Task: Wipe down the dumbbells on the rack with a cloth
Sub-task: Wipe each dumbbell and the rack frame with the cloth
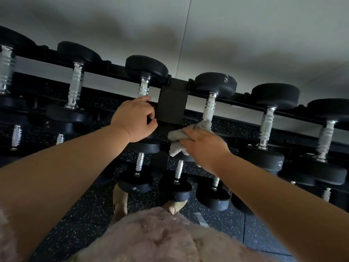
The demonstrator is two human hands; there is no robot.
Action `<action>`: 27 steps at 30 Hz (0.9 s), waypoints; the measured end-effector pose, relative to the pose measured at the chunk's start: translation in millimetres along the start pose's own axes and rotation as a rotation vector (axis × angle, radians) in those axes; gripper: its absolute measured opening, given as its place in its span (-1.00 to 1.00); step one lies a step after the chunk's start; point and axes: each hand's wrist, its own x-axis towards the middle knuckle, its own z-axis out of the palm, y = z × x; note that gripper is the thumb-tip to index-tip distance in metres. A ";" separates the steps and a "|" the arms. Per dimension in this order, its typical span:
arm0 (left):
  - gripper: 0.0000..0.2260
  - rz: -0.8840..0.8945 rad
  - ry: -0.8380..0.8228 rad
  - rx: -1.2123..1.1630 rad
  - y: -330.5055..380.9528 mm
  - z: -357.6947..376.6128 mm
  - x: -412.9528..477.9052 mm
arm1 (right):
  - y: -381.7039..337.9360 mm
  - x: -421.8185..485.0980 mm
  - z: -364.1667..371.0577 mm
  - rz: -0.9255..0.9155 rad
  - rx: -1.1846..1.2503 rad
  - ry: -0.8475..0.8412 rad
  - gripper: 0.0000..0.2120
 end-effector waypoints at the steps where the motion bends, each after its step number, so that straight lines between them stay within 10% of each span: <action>1: -0.85 0.001 0.003 0.001 0.6 -0.3 -0.6 | 4.9 -9.0 3.1 0.044 0.096 0.089 -0.59; 12: -0.87 -0.064 -0.012 -0.024 6.9 -4.8 -2.1 | 28.8 24.0 -2.0 0.824 0.706 0.145 -0.44; 18: -0.86 -0.055 -0.020 -0.020 3.2 -2.3 -0.9 | 37.9 39.8 -1.8 0.819 0.829 -0.039 -0.26; 27: -0.86 -0.050 -0.020 -0.022 4.0 -4.3 -0.9 | 59.7 40.1 3.2 0.815 0.720 -0.033 -0.60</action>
